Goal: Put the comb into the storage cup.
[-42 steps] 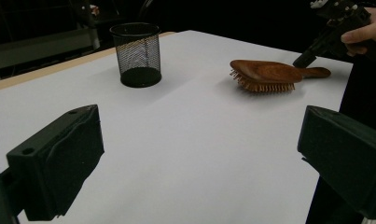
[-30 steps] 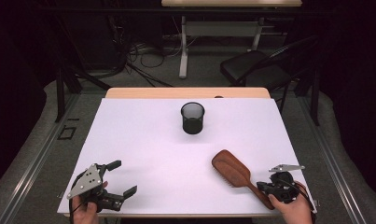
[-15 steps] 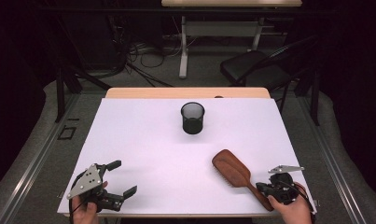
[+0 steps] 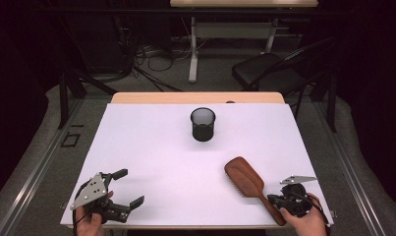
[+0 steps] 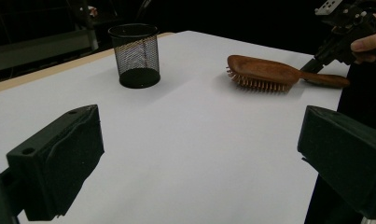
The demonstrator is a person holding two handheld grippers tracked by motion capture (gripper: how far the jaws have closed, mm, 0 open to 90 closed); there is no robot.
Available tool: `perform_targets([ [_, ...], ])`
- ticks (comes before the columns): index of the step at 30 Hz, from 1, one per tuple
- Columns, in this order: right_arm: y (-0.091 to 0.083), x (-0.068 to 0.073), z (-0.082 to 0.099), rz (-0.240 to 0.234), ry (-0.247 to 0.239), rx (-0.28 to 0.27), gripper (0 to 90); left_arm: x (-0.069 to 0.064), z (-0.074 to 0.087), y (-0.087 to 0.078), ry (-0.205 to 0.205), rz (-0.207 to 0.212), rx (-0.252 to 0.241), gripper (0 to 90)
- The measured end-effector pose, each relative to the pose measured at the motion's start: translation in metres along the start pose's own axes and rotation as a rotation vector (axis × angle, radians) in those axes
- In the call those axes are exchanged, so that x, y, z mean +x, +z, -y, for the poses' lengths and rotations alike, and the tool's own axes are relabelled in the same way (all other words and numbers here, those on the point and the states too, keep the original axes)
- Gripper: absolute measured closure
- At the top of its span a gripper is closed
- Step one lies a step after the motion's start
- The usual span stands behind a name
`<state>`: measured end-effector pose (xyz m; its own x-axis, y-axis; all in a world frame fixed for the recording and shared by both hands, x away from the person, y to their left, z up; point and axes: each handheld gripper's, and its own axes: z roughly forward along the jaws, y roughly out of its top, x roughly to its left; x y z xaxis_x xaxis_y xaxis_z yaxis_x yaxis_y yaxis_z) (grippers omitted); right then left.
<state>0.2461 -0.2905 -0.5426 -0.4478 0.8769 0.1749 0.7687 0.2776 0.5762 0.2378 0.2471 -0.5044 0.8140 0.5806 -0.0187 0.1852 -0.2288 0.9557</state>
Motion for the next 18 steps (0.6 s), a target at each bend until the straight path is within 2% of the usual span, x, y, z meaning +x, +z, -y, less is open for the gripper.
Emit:
perform_targets([
  [9, -0.0008, 0.0010, 0.0002, -0.001, 0.002, -0.001, 86.5, 0.0001, 0.0001, 0.0006, 0.000, 0.002, -0.001, 0.3],
  [18, -0.0055, -0.0031, -0.0004, 0.026, 0.015, -0.040, 82.4, 0.0001, 0.0003, 0.0011, -0.004, 0.004, 0.000, 0.4],
])
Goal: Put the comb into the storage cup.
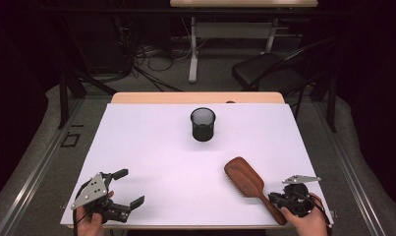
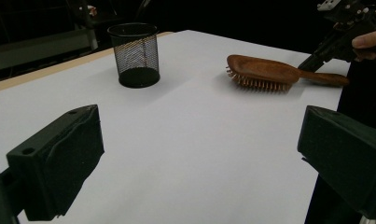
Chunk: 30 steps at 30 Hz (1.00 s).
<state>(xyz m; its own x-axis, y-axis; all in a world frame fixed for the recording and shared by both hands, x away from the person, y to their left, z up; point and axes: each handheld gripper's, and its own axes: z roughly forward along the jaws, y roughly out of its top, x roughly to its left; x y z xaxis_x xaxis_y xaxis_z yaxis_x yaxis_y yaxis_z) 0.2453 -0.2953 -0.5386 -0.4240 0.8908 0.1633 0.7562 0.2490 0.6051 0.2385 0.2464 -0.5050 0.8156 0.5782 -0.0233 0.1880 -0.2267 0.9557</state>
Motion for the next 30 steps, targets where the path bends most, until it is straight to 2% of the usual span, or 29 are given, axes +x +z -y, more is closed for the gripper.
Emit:
perform_targets([
  [10, -0.011, -0.002, -0.002, 0.017, 0.012, -0.100, 74.2, 0.000, 0.000, 0.000, -0.001, -0.002, 0.000, 0.4],
  [13, -0.014, -0.003, -0.003, 0.007, 0.024, -0.128, 66.6, 0.000, 0.000, 0.000, -0.001, -0.003, -0.001, 0.4],
  [21, -0.014, 0.000, -0.005, 0.015, -0.020, -0.176, 43.5, 0.000, 0.000, 0.000, -0.002, -0.003, -0.001, 0.4],
  [30, -0.017, 0.002, -0.008, 0.044, -0.075, -0.214, 34.7, 0.000, 0.000, 0.000, 0.000, -0.006, -0.002, 0.3],
])
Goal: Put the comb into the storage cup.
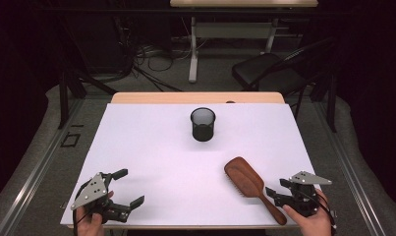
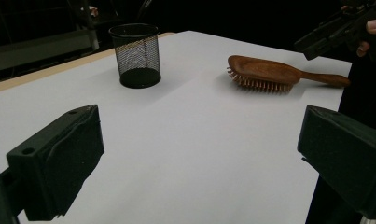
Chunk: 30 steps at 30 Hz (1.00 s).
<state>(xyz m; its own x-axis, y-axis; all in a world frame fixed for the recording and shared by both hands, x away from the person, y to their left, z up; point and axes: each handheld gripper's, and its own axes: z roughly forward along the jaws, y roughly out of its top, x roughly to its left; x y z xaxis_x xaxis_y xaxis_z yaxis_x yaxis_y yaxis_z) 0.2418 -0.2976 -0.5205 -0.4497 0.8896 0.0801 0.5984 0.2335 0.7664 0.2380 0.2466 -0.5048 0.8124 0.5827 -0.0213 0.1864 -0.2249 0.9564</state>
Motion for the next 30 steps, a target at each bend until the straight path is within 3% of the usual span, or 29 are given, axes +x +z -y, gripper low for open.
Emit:
perform_targets([
  [4, 0.000, 0.001, -0.001, -0.003, 0.015, 0.007, 32.4, 0.001, 0.001, -0.001, -0.016, -0.009, -0.004, 0.4],
  [9, 0.002, 0.000, -0.001, -0.030, 0.053, 0.066, 30.9, 0.001, 0.001, -0.001, -0.012, -0.013, -0.006, 0.4],
  [18, -0.006, -0.001, -0.010, -0.047, 0.079, 0.070, 21.9, 0.001, 0.001, -0.001, -0.008, -0.009, 0.001, 0.3],
  [21, -0.008, -0.002, -0.014, -0.062, 0.062, 0.084, 17.6, 0.001, 0.001, 0.000, -0.006, -0.006, -0.001, 0.4],
  [25, -0.008, -0.001, -0.017, -0.060, 0.044, 0.112, 18.5, 0.000, 0.001, 0.000, -0.009, -0.009, 0.001, 0.4],
  [30, -0.008, 0.005, -0.025, -0.056, -0.042, 0.179, 20.6, 0.000, 0.001, 0.000, -0.006, -0.007, 0.003, 0.4],
])
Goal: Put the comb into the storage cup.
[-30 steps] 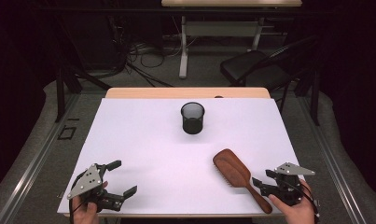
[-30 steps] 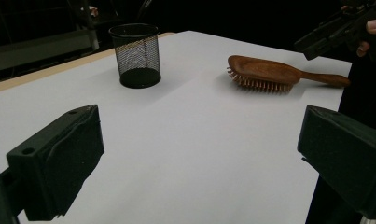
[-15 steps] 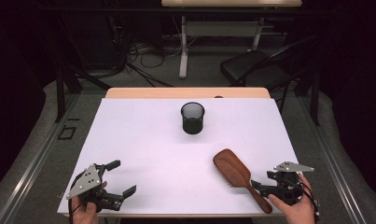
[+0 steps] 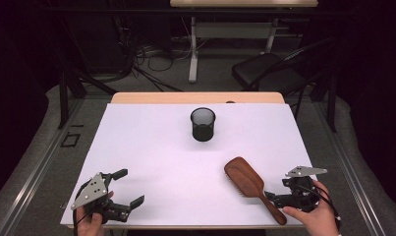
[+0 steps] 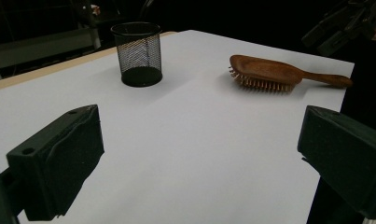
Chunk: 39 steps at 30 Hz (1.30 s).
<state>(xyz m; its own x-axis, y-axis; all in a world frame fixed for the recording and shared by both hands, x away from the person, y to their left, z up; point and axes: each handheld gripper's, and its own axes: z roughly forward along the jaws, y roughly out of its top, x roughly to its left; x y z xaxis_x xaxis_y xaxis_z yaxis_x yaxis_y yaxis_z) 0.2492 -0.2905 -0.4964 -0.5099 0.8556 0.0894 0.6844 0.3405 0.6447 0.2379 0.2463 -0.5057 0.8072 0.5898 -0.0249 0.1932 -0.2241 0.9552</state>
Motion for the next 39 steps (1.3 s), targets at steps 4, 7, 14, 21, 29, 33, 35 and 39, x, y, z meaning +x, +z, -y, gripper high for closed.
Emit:
perform_targets([
  [4, 0.004, 0.006, -0.004, -0.007, -0.041, 0.054, 22.4, -0.001, 0.000, 0.000, 0.000, -0.001, -0.003, 0.4],
  [7, 0.008, 0.009, -0.007, 0.001, -0.075, 0.101, 23.7, -0.001, 0.000, 0.000, 0.002, 0.001, 0.001, 0.3],
  [14, 0.018, 0.014, -0.014, -0.003, -0.111, 0.158, 28.3, -0.001, 0.000, 0.000, 0.002, 0.000, 0.001, 0.4],
  [21, 0.024, 0.016, -0.017, 0.015, -0.132, 0.219, 33.4, -0.002, 0.000, 0.001, 0.005, 0.006, 0.000, 0.3],
  [29, 0.031, 0.022, -0.016, -0.004, -0.149, 0.267, 39.6, -0.002, 0.000, 0.001, 0.006, 0.010, 0.006, 0.4],
  [33, 0.034, 0.022, -0.015, 0.005, -0.133, 0.275, 41.7, -0.002, 0.000, 0.001, 0.007, 0.009, 0.006, 0.3],
  [35, 0.037, 0.022, -0.014, -0.005, -0.115, 0.250, 42.7, -0.002, 0.000, 0.001, 0.006, 0.011, 0.007, 0.4],
  [39, 0.037, 0.023, -0.015, 0.000, -0.128, 0.297, 43.8, -0.003, 0.000, 0.001, 0.007, 0.002, 0.008, 0.3],
])
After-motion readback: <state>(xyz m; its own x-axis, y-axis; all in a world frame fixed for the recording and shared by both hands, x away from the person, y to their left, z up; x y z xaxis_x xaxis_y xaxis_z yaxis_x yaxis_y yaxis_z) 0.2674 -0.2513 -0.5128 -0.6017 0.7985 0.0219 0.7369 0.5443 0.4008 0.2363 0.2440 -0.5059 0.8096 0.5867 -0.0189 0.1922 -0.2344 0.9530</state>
